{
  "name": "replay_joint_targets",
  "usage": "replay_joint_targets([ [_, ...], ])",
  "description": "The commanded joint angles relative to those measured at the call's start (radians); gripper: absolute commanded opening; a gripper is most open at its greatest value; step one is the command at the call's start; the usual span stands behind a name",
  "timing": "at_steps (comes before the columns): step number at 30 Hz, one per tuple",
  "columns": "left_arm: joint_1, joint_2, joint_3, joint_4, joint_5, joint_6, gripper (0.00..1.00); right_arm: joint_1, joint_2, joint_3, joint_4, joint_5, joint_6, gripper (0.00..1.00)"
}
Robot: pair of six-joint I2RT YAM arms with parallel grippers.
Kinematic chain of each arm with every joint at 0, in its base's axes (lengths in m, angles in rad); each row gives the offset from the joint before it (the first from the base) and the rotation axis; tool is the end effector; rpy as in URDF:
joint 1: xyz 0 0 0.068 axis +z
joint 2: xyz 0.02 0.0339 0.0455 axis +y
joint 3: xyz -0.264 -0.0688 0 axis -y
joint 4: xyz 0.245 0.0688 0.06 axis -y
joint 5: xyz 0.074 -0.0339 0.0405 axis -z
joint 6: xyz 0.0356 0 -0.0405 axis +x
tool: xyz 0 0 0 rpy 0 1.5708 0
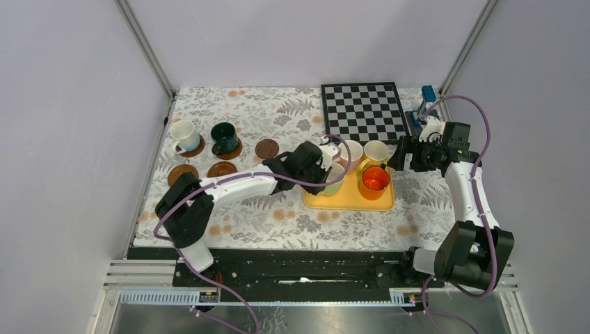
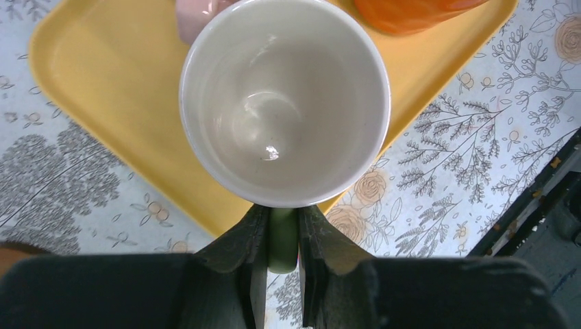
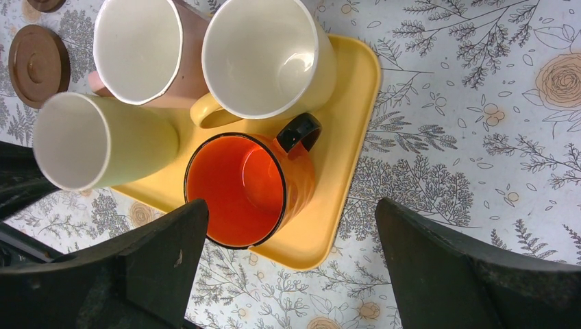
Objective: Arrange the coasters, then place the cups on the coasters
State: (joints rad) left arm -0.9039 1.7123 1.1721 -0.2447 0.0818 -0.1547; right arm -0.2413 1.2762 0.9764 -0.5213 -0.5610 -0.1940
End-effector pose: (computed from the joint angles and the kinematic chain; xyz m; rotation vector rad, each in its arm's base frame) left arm 0.2301 -0.2970 0.2229 0.9300 2.2525 -0.5960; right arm 0.2629 -0.0452 0.2749 -0.2029 2.2684 0.4443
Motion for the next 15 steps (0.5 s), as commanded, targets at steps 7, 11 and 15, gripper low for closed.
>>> replay_joint_targets([
  [7, 0.106, -0.199, 0.010, 0.031, 0.145, -0.013, 0.00, 0.004, -0.005, -0.004, 0.015, -0.013, -0.008, 0.98],
  [11, 0.155, -0.265, 0.003, -0.027, 0.174, 0.002, 0.00, 0.004, -0.006, -0.001, 0.009, -0.016, -0.010, 0.98],
  [15, 0.277, -0.350, -0.028, -0.099, 0.218, 0.054, 0.00, 0.004, -0.009, -0.004, 0.011, -0.025, -0.011, 0.98],
])
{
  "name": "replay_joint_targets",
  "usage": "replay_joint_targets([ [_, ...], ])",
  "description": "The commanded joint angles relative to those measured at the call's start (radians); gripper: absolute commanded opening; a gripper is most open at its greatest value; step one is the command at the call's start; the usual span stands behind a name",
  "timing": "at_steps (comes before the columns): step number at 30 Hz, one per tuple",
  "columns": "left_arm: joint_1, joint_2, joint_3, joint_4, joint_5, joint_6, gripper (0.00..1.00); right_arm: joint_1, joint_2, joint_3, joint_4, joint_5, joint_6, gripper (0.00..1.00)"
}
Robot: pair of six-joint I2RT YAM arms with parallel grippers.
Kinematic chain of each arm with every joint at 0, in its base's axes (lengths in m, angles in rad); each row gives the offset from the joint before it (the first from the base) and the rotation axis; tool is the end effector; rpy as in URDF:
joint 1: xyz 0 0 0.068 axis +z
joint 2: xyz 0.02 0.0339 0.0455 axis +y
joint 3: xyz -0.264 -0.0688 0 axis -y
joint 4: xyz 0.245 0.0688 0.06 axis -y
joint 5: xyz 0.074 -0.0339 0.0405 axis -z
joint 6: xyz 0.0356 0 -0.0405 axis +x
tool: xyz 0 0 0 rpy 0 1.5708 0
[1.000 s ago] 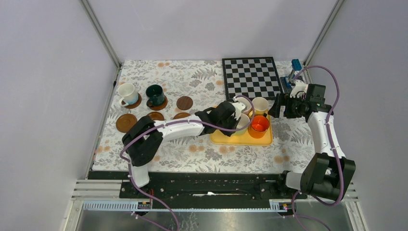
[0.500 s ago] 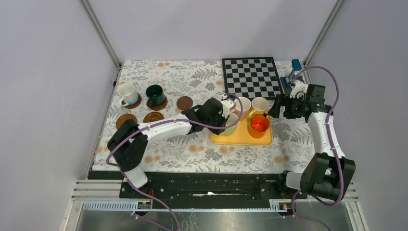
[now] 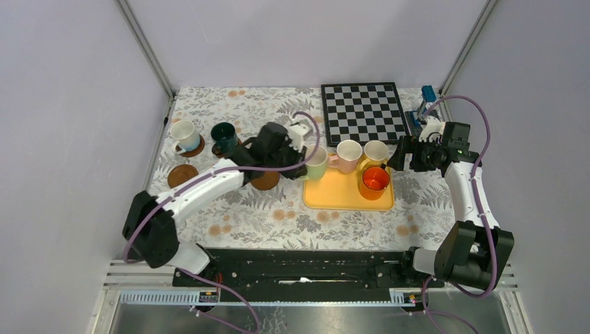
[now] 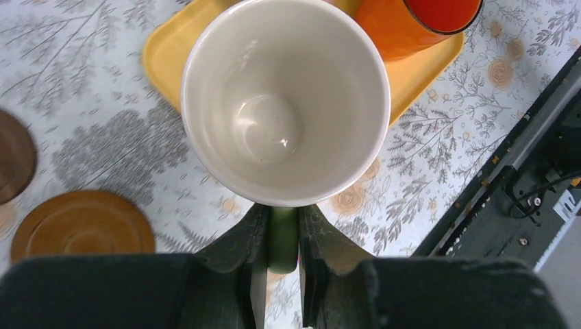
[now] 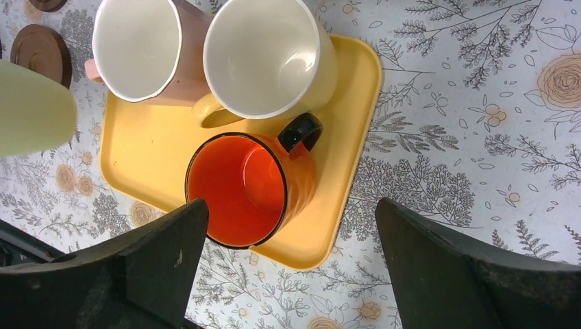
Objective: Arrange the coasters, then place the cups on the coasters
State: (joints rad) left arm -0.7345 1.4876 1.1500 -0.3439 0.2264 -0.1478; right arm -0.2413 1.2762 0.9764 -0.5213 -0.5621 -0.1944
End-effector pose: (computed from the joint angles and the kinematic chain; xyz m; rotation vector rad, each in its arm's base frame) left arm 0.2422 -0.2295 0.2836 0.7950 2.1953 -0.7140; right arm 0.2629 -0.0452 0.2749 -0.2039 2.2679 0.4453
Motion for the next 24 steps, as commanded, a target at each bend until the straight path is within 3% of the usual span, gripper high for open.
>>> replay_joint_targets([
  [1, 0.150, -0.141, -0.007, -0.028, 0.092, 0.059, 0.00, 0.004, -0.009, -0.003, 0.009, -0.028, -0.012, 0.98],
  [10, 0.488, -0.280, -0.040, -0.211, 0.142, 0.186, 0.00, 0.004, 0.002, 0.002, -0.002, -0.051, -0.021, 0.98],
  [15, 0.718, -0.314, -0.061, -0.292, 0.259, 0.288, 0.00, 0.004, 0.005, 0.000, -0.003, -0.080, -0.018, 0.98],
  [24, 1.080, -0.413, -0.171, -0.331, 0.350, 0.500, 0.00, 0.004, 0.013, 0.001, 0.007, -0.096, -0.001, 0.98],
])
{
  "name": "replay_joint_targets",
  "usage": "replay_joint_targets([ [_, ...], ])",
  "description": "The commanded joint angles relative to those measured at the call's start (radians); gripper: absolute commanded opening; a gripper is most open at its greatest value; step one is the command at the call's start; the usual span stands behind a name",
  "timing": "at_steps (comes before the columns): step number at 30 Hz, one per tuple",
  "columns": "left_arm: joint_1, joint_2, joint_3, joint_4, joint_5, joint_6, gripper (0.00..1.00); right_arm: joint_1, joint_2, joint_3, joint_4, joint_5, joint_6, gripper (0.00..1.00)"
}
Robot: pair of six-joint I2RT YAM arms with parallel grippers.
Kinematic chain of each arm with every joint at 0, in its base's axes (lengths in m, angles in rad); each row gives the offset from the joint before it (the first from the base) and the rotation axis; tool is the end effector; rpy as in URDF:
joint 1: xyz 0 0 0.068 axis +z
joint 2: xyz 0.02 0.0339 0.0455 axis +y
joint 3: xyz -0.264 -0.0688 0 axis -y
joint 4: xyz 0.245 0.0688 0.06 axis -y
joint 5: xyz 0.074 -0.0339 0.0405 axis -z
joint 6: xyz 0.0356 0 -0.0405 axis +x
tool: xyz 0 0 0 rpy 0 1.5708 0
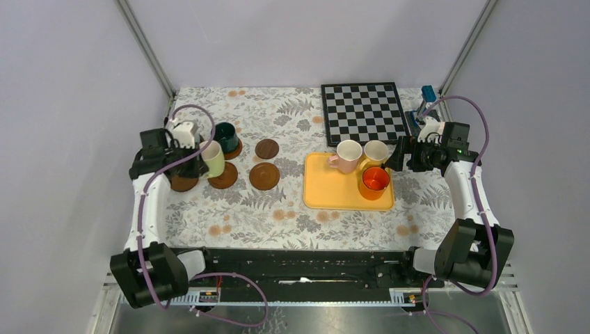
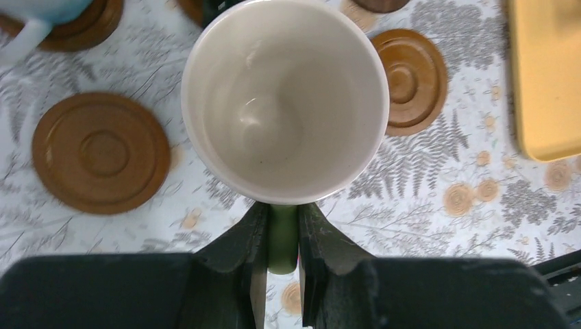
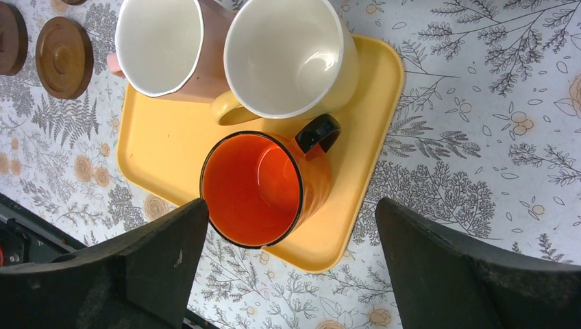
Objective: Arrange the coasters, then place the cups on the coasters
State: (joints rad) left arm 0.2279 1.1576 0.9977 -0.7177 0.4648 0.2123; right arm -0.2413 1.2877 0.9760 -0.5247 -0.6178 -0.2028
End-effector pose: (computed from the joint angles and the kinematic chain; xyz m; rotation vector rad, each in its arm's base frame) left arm 0.2306 0.0371 0.2941 0.1824 2.3498 -0.3572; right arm 0.2641 -0.0438 0.2725 -0.2332 2.2584 0.5106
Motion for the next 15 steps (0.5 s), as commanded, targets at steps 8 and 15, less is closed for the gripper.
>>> replay_joint_targets([
  [8, 0.398, -0.095, -0.077, 0.041, 0.271, 0.345, 0.00, 0.004, 0.024, 0.015, 0.004, -0.060, 0.010, 0.98],
  [15, 0.589, 0.034, -0.029, -0.036, 0.416, 0.601, 0.00, 0.004, 0.033, 0.009, 0.013, -0.089, -0.008, 0.98],
])
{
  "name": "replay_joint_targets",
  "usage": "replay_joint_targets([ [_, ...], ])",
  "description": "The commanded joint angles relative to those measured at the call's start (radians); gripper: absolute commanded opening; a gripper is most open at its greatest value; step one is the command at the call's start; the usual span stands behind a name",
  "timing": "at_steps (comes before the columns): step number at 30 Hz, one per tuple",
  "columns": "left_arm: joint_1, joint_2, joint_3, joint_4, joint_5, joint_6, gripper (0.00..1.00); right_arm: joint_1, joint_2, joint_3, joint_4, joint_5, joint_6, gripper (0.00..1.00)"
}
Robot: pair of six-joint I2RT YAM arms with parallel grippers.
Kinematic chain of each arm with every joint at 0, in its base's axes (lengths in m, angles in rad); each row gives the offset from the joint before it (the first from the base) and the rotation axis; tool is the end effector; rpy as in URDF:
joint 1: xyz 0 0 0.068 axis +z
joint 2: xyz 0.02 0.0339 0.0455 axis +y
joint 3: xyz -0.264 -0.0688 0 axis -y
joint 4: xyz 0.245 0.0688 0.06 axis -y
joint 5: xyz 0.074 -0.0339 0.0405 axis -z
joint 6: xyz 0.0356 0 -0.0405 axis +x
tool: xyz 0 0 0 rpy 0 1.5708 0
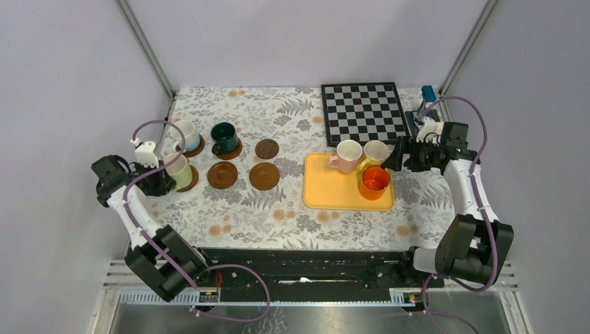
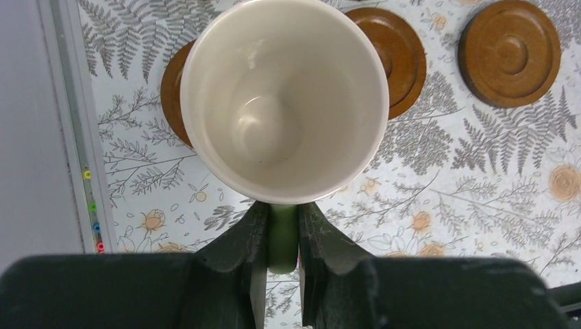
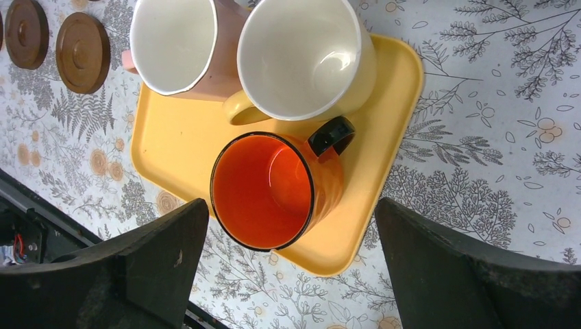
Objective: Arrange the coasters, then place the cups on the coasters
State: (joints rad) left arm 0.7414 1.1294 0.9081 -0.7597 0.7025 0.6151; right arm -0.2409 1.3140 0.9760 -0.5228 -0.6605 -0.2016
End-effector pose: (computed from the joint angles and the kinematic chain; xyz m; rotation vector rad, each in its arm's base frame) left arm 0.1746 0.1287 0.2729 0.1081 2.2642 -0.2135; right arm 0.2679 -0.0433 0.2668 -0.2424 2.2622 0.5712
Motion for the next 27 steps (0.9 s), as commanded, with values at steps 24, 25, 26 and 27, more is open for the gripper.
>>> replay_joint_targets([
  [24, 0.198, 0.310, 0.150, 0.018, 0.310, 0.438, 0.00, 0.003, 0.074, 0.033, -0.019, -0.054, -0.023, 0.98],
  [25, 0.195, 0.314, 0.148, 0.037, 0.308, 0.429, 0.00, 0.003, 0.075, 0.033, -0.020, -0.053, -0.022, 0.98],
  [26, 0.189, 0.319, 0.148, 0.045, 0.304, 0.426, 0.00, 0.003, 0.076, 0.036, -0.020, -0.052, -0.023, 0.98],
  [27, 0.184, 0.326, 0.150, 0.053, 0.300, 0.421, 0.00, 0.003, 0.077, 0.035, -0.021, -0.050, -0.023, 0.98],
])
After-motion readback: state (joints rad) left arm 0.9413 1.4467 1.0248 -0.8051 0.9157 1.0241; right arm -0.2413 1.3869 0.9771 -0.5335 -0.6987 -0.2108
